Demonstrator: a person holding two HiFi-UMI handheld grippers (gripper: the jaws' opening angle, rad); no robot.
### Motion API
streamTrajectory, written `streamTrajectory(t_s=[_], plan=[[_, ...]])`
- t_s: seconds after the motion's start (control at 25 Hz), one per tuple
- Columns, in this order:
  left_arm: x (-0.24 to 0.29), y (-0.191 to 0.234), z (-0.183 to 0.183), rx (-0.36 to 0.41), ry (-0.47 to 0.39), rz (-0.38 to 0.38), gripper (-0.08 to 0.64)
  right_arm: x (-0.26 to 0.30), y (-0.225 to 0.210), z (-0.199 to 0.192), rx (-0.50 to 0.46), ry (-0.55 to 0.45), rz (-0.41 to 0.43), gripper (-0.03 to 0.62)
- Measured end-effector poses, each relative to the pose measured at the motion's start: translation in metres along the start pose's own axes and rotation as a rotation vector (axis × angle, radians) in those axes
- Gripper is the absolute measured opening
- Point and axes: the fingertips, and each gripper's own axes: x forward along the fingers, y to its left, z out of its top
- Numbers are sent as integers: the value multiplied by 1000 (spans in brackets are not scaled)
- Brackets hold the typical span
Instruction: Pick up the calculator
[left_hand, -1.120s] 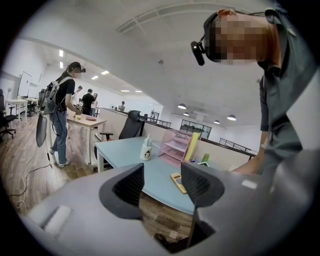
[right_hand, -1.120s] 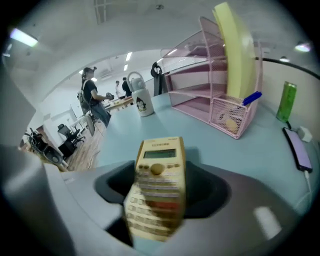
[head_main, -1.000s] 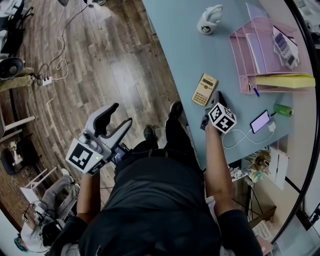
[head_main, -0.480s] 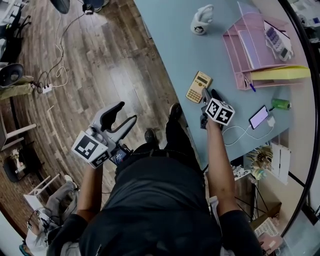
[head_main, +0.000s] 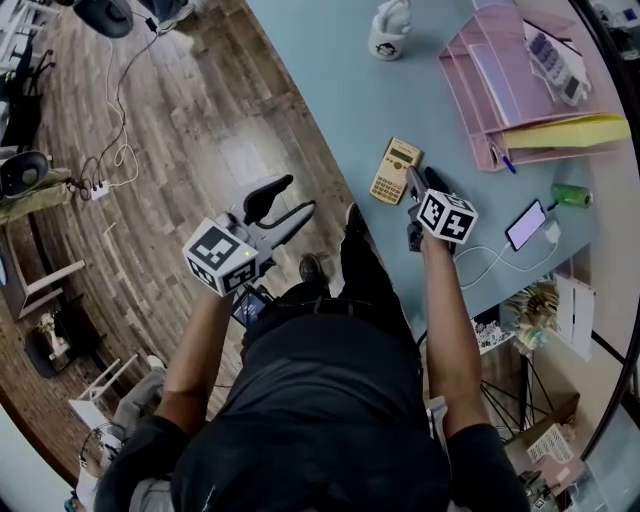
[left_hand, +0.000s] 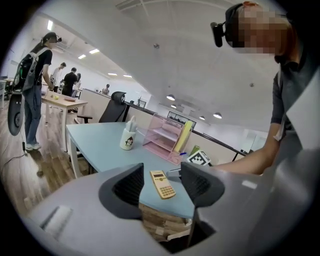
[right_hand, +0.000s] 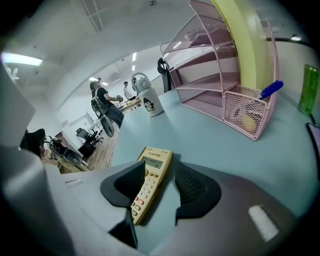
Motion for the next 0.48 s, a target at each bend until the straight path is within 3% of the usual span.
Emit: streamTrajectory(t_s=[0.48], plan=[[120, 14, -38, -8, 174, -99, 273, 7, -9, 7, 25, 15, 80, 180]])
